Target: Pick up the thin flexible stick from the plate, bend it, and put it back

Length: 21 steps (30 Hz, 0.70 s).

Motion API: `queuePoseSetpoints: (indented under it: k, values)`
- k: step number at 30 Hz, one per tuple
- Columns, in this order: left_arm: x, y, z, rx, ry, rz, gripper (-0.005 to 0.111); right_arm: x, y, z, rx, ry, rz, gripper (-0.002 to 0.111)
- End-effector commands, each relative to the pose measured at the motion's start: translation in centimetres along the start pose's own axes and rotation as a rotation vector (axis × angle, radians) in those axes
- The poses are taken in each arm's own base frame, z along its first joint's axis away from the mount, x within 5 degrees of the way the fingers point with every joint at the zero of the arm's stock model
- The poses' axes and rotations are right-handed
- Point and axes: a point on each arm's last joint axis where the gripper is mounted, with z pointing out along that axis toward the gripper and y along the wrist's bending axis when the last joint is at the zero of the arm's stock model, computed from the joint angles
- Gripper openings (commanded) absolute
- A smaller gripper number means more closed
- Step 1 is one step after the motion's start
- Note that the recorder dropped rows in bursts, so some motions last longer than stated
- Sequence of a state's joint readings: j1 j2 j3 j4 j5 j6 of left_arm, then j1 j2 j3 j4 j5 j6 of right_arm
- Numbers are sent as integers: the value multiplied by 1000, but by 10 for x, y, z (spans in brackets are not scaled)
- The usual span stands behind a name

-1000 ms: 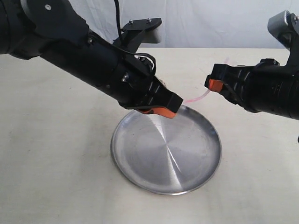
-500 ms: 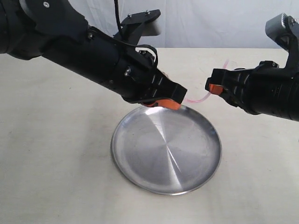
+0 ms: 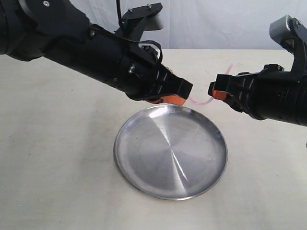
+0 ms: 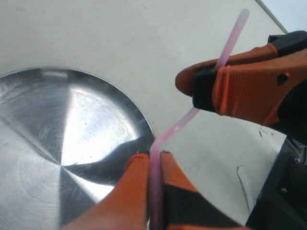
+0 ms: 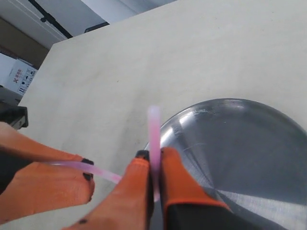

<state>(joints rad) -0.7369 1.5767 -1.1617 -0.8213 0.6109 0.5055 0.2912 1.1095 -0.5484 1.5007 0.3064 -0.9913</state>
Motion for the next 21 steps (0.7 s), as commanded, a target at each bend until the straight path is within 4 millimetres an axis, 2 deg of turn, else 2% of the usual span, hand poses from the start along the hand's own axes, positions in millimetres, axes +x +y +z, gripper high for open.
queuePoseSetpoints:
  k: [1, 8, 21]
  values:
    - [-10, -3, -4, 8, -98, -57, 0, 12, 14, -1, -145, 106, -8, -1]
    - [-11, -3, -4, 10, -99, -60, 0, 16, 20, 1, -170, 130, -21, -1]
    - [-8, -5, -3, 28, -69, -52, 0, 16, 18, 5, -125, 108, -8, -1]
